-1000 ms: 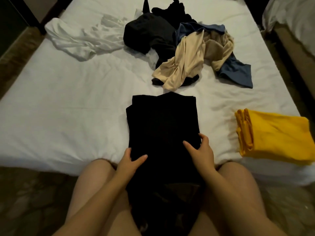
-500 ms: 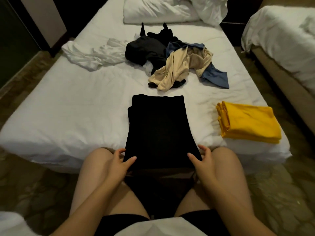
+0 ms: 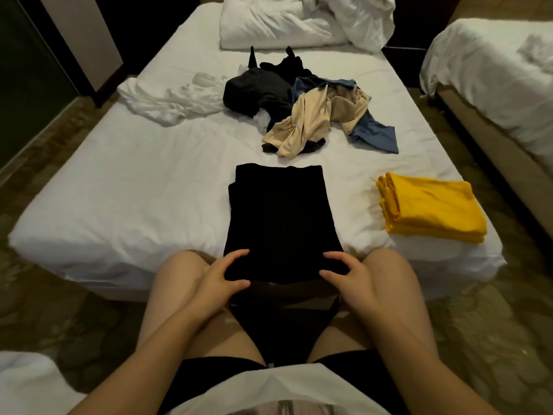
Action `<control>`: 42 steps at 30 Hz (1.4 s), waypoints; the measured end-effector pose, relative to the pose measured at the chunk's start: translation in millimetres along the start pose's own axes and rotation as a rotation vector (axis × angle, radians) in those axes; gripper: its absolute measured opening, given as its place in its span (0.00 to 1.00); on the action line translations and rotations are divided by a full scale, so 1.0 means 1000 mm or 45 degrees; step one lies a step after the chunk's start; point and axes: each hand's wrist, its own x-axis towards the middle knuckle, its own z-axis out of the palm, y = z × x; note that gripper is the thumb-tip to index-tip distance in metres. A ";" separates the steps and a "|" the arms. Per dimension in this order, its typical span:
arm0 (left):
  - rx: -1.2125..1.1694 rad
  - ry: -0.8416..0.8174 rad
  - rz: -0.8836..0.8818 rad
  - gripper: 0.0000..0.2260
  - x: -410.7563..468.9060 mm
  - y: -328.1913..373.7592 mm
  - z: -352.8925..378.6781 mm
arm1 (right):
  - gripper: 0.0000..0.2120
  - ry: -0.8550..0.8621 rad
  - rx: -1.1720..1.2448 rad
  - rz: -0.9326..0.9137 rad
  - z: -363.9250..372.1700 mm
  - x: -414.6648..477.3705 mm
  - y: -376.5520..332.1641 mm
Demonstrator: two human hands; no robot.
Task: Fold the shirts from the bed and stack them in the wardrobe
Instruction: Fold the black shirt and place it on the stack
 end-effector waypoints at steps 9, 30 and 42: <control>0.596 0.043 0.080 0.24 0.007 -0.005 -0.001 | 0.26 -0.041 -0.276 -0.070 -0.009 0.004 -0.001; -0.027 0.388 0.337 0.09 0.001 0.037 -0.013 | 0.14 0.243 0.116 -0.140 -0.022 0.005 -0.018; 0.232 0.598 0.459 0.09 0.027 0.034 -0.001 | 0.19 0.540 -0.174 -0.303 -0.004 0.020 -0.025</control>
